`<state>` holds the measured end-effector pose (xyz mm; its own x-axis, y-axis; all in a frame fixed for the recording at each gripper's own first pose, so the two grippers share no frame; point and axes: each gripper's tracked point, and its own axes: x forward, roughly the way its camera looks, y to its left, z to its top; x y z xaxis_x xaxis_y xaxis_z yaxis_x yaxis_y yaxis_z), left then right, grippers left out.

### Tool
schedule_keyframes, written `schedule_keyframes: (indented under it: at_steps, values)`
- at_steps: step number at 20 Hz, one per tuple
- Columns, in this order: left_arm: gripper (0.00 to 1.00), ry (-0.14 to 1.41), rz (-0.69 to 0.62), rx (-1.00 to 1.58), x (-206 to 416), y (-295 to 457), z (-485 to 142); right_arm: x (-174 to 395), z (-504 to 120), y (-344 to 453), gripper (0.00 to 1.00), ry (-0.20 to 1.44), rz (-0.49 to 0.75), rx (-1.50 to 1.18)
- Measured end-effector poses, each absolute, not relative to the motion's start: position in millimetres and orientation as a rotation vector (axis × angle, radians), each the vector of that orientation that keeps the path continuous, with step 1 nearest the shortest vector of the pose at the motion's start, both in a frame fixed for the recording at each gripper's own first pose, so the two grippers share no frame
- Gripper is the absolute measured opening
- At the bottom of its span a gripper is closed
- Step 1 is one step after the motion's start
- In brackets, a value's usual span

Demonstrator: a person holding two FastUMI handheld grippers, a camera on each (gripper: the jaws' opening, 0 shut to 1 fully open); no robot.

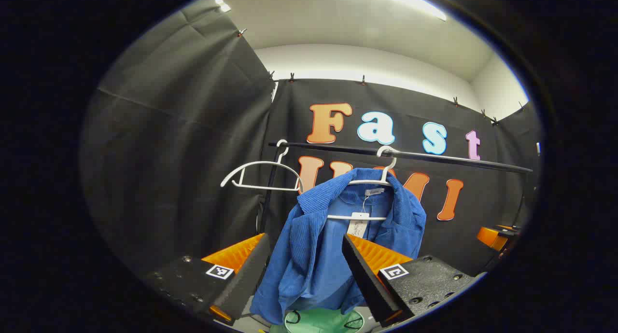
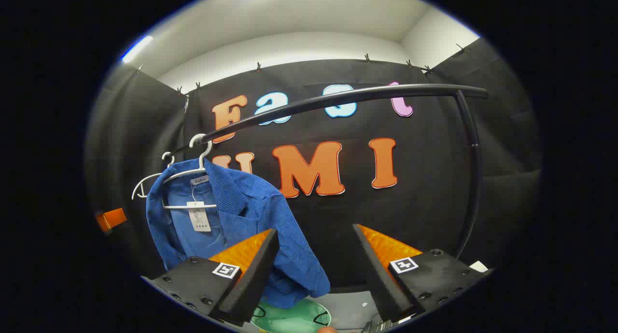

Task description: Grasp the clothes on the hanger with both hands and then place them into the laundry hamper below.

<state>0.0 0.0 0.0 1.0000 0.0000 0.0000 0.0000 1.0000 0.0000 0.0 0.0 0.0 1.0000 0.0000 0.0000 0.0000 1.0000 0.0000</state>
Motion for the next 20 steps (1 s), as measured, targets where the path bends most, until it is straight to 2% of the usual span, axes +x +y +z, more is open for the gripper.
schedule_keyframes:
  at_steps: [1,3,7,8,11,20]
  values:
    - [0.95,0.002,-0.003,0.006,1,-2,-1,0,-1,-2,0.98,0.002,-0.002,0.001]
    - [0.92,0.007,-0.012,0.015,2,-4,-4,2,-6,-4,0.98,0.01,-0.007,0.009]
    - [0.92,0.036,-0.038,0.026,4,-17,-16,5,-15,-11,0.98,0.034,-0.014,0.023]
    - [0.98,0.039,-0.043,0.032,4,-18,-17,6,-17,-13,0.98,0.038,-0.022,0.021]
    - [0.92,0.048,-0.057,0.05,9,-22,-19,4,-17,-13,0.98,0.038,-0.031,0.015]
    - [0.92,0.068,-0.056,0.07,21,-21,-29,10,-29,2,0.98,0.063,-0.016,0.014]
